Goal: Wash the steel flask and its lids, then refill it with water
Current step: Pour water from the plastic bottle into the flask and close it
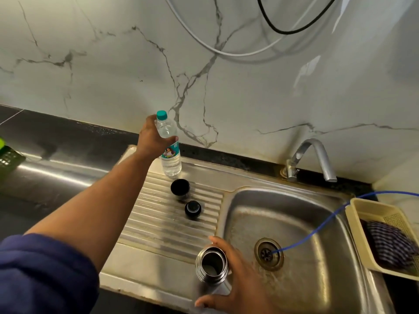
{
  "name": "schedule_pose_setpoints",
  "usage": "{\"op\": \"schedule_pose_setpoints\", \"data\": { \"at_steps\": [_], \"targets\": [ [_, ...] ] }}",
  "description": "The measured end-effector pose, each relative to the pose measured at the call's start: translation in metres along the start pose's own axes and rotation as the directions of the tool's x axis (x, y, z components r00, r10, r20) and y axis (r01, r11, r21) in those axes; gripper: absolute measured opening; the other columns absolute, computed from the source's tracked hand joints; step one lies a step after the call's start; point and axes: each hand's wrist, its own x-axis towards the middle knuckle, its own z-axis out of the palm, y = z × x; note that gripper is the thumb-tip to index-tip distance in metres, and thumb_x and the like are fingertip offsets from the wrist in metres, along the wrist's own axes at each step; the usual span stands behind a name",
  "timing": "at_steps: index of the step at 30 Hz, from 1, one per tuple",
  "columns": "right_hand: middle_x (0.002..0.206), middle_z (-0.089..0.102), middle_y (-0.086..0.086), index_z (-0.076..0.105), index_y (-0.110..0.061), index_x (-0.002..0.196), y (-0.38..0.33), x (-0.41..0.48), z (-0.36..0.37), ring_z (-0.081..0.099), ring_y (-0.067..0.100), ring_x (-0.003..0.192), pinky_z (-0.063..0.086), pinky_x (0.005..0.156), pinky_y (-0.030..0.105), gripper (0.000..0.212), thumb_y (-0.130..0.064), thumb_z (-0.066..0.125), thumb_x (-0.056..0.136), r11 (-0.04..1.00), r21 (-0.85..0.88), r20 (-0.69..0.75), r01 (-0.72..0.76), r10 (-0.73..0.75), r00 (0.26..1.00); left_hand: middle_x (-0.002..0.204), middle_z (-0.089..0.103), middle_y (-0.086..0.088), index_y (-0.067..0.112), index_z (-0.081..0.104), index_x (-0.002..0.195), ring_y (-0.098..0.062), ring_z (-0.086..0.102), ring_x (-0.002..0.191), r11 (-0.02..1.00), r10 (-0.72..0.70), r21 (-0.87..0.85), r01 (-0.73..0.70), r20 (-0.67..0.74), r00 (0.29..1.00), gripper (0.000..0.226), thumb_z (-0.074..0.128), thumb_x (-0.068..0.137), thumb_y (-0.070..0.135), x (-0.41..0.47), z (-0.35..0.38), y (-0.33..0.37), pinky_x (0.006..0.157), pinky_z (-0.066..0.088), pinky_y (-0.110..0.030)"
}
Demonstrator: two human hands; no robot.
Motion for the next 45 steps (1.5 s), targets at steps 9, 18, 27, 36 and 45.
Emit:
{"op": "schedule_pose_setpoints", "data": {
  "at_steps": [9, 18, 27, 36, 45],
  "targets": [
    [0.137, 0.056, -0.016, 0.054, -0.052, 0.124, 0.016, 0.026, -0.037, 0.053, 0.007, 0.119, 0.044, 0.079, 0.025, 0.083, -0.1, 0.051, 0.057, 0.802, 0.466, -0.099, -0.374, 0.467, 0.879, 0.133, 0.06, -0.011, 0.013, 0.046, 0.143, -0.032, 0.06, 0.123, 1.0, 0.015, -0.005, -0.016, -0.059, 0.998, 0.081, 0.09, 0.075, 0.017, -0.017, 0.003, 0.015, 0.103, 0.053, -0.049],
    [0.122, 0.062, -0.027, 0.039, -0.052, 0.14, 0.029, -0.005, -0.119, 0.065, 0.006, 0.104, 0.056, 0.069, 0.024, 0.116, -0.078, 0.085, 0.037, 0.987, 0.102, -0.227, -0.123, 0.143, 0.963, 0.123, 0.07, -0.003, 0.015, 0.058, 0.134, -0.013, 0.062, 0.102, 0.95, 0.312, 0.08, -0.303, -0.17, 0.935, 0.079, 0.095, 0.066, 0.032, -0.062, -0.027, 0.111, 0.087, 0.05, -0.026],
    [0.147, 0.039, -0.028, 0.022, -0.063, 0.148, -0.035, 0.013, -0.152, 0.046, -0.005, 0.13, 0.046, 0.102, 0.024, 0.107, -0.055, 0.09, 0.066, 0.987, -0.001, -0.445, 0.162, -0.145, 0.883, 0.108, 0.067, 0.02, 0.031, 0.059, 0.124, 0.011, 0.063, 0.092, 0.865, 0.499, -0.089, -0.493, 0.064, 0.864, 0.078, 0.097, 0.058, 0.045, -0.17, 0.007, 0.227, 0.073, 0.048, -0.003],
    [0.094, 0.074, -0.005, 0.057, -0.031, 0.128, 0.027, -0.037, -0.144, 0.072, 0.014, 0.076, 0.057, 0.062, 0.027, 0.079, -0.028, 0.091, 0.057, 0.931, 0.324, -0.526, 0.169, 0.029, 0.85, 0.122, 0.054, 0.024, 0.051, 0.049, 0.125, 0.001, 0.057, 0.112, 0.903, 0.427, -0.181, -0.389, 0.46, 0.778, 0.074, 0.08, 0.063, 0.074, -0.278, 0.104, 0.201, 0.092, 0.057, -0.028],
    [0.117, 0.075, -0.007, 0.06, -0.012, 0.135, 0.074, -0.08, -0.115, 0.072, 0.013, 0.109, 0.058, 0.096, 0.042, 0.104, -0.058, 0.097, 0.05, 0.95, 0.311, -0.459, -0.014, 0.163, 0.873, 0.132, 0.065, 0.011, 0.02, 0.055, 0.14, -0.007, 0.057, 0.129, 0.846, 0.533, -0.429, -0.318, 0.707, 0.465, 0.033, 0.046, 0.109, 0.015, -0.295, 0.11, 0.202, 0.108, 0.046, -0.027]
  ]
}}
